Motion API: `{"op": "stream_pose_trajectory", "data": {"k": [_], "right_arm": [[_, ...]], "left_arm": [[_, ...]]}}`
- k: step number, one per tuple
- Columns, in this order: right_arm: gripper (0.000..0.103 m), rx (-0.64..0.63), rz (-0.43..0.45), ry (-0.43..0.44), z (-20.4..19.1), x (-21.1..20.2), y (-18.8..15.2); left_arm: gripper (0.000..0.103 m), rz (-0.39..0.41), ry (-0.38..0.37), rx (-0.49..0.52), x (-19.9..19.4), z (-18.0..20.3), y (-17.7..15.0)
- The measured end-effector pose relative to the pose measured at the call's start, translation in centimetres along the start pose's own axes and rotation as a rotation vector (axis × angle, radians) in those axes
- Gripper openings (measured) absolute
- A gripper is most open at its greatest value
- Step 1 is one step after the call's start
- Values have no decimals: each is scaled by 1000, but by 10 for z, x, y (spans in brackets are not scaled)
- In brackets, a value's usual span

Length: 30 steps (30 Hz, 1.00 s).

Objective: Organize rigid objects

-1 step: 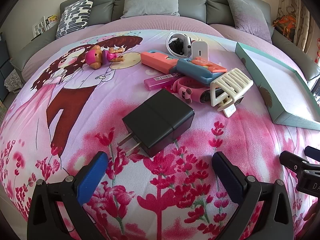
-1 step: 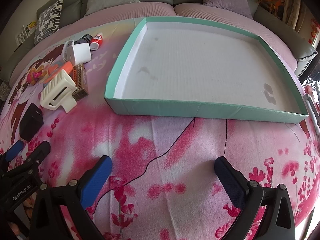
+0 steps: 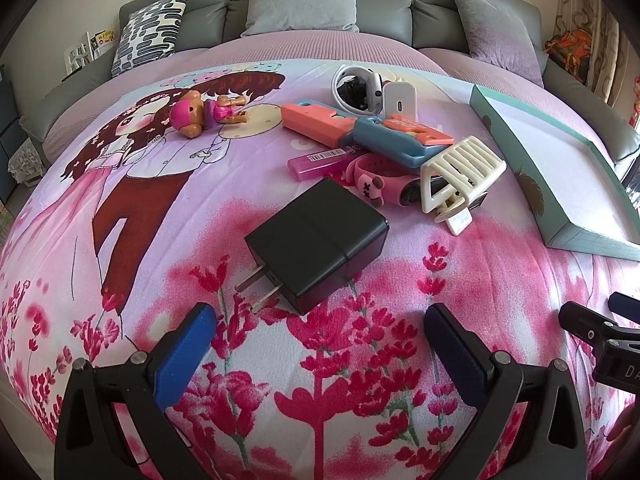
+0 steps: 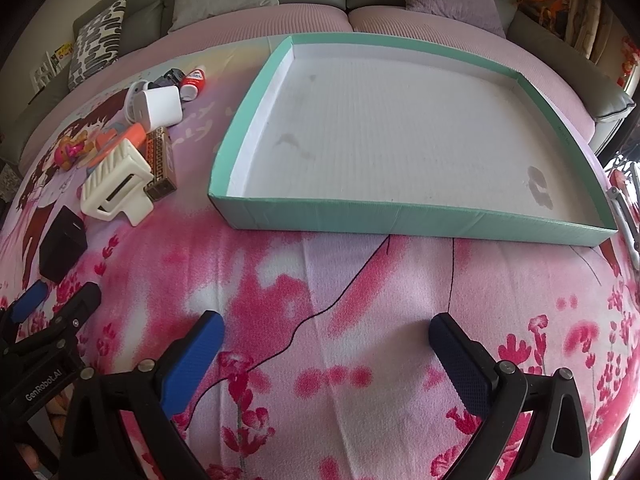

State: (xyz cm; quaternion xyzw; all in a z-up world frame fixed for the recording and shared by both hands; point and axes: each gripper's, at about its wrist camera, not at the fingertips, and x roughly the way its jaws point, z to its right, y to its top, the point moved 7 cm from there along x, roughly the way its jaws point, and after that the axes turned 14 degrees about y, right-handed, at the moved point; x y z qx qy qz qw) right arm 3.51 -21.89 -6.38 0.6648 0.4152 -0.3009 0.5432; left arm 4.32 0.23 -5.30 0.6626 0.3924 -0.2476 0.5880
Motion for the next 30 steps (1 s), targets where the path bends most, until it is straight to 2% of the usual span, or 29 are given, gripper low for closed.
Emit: {"op": "stream_pose_trajectory", "data": {"k": [18, 30], "right_arm": [[103, 9, -3, 4, -1, 1, -1], [103, 8, -4, 2, -1, 2, -1]], "left_arm": [[103, 0, -3, 12, 5, 3, 0], [103, -28, 0, 37, 9, 5, 4]]}}
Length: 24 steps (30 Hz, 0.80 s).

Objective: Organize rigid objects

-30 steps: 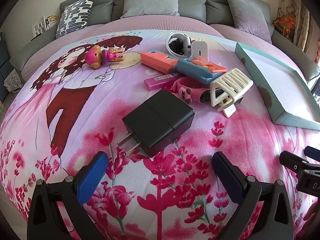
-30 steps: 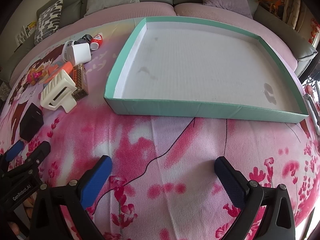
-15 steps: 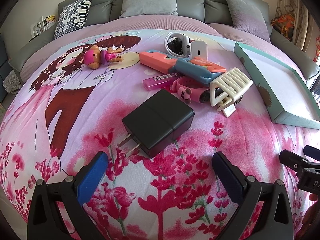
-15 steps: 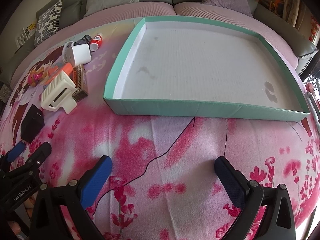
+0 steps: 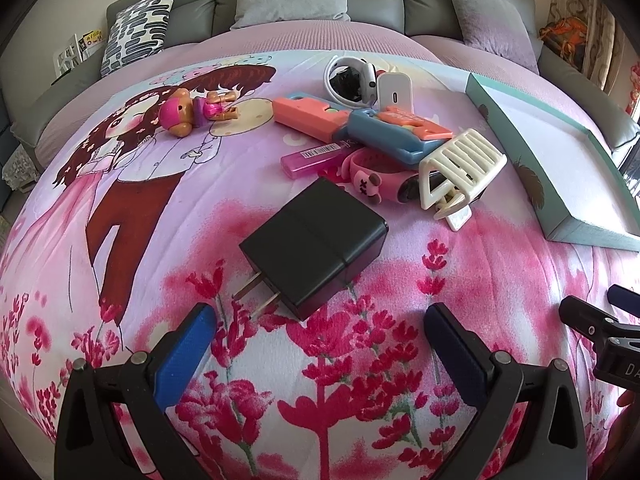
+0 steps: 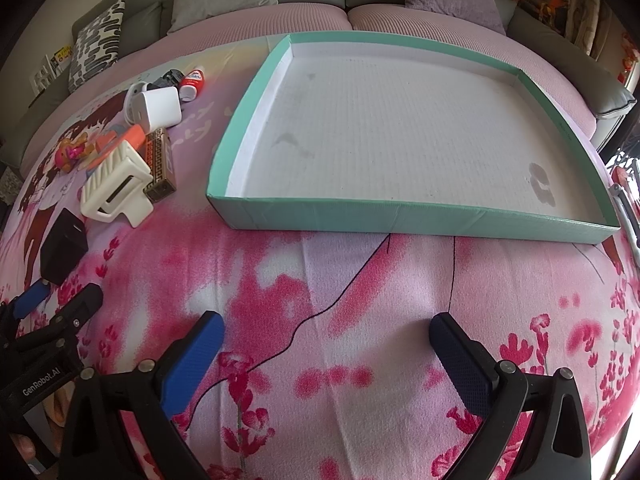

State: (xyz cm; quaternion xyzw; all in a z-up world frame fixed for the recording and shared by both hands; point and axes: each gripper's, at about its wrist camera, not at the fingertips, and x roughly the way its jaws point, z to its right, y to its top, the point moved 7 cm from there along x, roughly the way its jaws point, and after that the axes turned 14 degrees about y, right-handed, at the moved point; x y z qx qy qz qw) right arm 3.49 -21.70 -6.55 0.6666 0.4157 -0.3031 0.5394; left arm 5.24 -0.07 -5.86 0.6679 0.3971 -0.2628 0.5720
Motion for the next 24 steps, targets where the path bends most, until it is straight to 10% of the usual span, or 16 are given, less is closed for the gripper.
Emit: {"op": "stream_pose_trajectory", "data": {"k": [24], "right_arm": [[103, 1, 2, 3, 1, 0, 1]], "left_arm": [[103, 14, 7, -4, -1, 1, -2]]}}
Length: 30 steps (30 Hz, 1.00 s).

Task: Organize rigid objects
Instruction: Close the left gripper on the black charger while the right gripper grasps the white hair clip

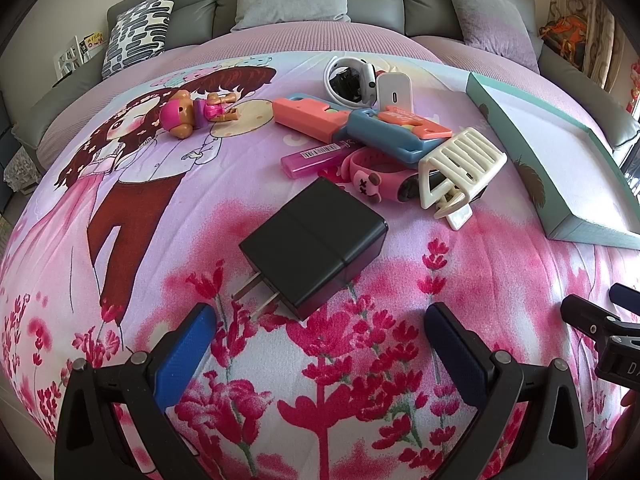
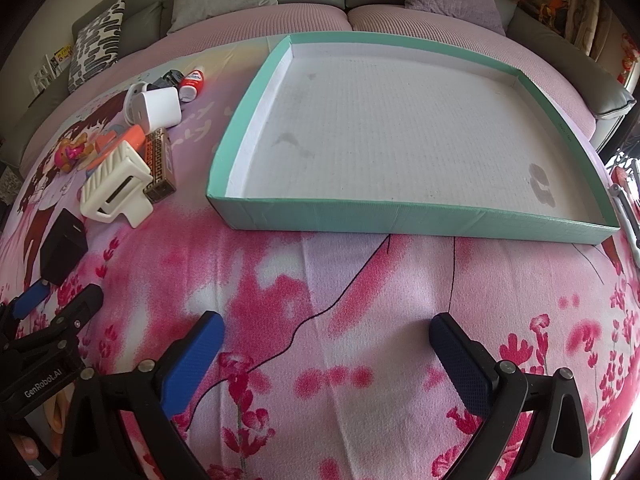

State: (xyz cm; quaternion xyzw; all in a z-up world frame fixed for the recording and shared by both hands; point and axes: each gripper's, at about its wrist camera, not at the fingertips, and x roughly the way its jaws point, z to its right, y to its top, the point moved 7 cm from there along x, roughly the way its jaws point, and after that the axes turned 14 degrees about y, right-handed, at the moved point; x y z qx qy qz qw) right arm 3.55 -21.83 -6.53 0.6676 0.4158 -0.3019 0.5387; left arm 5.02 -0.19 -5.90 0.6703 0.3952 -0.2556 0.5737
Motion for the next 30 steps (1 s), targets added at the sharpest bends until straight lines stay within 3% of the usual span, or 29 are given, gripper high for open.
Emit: {"op": "stream_pose_trajectory", "data": {"k": [8, 17, 20, 30], "right_arm": [[103, -1, 21, 21, 0, -7, 1], [103, -143, 181, 119, -46, -47, 29], [103, -157, 182, 177, -62, -47, 37], [100, -282, 117, 246, -110, -15, 57]], "left_arm": [[103, -18, -22, 19, -7, -3, 0], [103, 34, -13, 23, -29, -20, 24], [103, 47, 1, 52, -26, -18, 32], [103, 46, 25, 122, -9, -14, 38]]}}
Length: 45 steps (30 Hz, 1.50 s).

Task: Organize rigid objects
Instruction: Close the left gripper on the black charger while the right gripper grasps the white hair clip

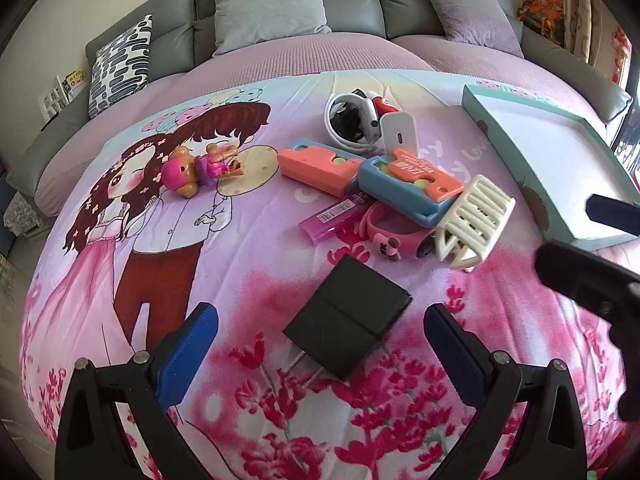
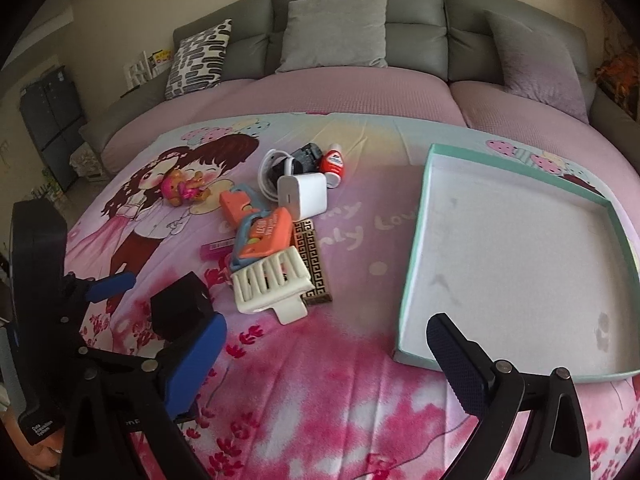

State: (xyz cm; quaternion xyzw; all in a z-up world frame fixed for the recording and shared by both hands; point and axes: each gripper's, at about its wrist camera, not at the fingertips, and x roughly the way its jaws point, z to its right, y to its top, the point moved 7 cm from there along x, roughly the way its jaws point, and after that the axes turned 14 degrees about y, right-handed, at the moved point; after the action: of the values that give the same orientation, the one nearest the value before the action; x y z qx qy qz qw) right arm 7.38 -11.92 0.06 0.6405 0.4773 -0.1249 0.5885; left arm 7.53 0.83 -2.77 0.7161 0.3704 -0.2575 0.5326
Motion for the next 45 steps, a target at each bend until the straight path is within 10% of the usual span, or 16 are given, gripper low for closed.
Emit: {"op": "stream_pose_trajectory", "data": {"k": [11, 28, 45], "right_arm": [[92, -34, -66, 20, -7, 36, 5], [66, -41, -88, 36, -13, 48, 7], [57, -11, -76, 72, -15, 42, 6]], "left_arm": [[102, 9, -11, 17, 11, -2, -1], [44, -8, -107, 39, 8, 10, -1], [43, -15, -107, 36, 1, 7, -1]]}}
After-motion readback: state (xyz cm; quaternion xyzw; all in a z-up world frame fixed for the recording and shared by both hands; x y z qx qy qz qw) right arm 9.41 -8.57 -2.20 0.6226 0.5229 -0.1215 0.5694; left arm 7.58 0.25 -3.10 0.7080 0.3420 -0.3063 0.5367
